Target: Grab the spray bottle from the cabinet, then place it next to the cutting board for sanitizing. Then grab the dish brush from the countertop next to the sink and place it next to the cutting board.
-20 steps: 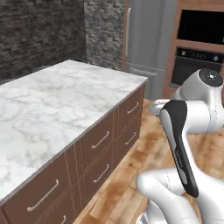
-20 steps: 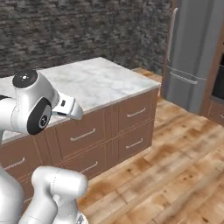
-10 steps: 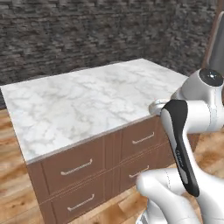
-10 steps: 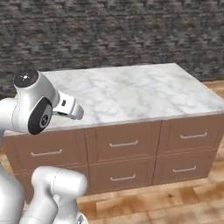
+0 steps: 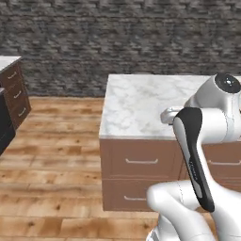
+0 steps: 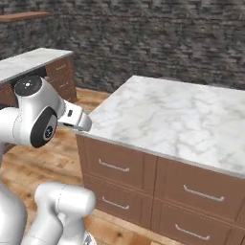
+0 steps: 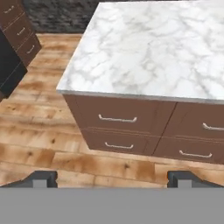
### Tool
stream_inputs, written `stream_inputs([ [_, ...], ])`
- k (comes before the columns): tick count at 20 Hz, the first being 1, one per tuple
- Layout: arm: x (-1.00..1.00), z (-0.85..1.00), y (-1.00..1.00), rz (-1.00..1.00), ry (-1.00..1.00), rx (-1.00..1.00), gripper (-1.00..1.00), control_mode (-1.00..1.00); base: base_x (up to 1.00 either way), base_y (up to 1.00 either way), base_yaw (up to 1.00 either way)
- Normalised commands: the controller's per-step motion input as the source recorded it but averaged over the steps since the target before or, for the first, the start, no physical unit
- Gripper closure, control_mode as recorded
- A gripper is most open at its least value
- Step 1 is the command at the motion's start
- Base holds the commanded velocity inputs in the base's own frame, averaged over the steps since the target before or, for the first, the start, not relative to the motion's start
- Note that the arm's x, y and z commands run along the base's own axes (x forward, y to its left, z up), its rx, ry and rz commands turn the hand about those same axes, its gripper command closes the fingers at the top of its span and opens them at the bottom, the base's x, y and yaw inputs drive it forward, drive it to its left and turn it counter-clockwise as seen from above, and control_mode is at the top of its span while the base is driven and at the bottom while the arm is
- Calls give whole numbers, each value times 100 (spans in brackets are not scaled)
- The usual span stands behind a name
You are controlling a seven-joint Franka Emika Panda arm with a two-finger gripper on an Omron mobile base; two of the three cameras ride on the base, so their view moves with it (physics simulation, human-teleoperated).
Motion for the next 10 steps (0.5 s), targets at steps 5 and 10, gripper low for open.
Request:
stream_inputs([
  [5, 0, 0, 0, 0, 0, 0, -100, 100, 23, -24, 80],
  [10, 0, 0, 0, 0, 0, 0, -100, 100, 39, -9, 68],
])
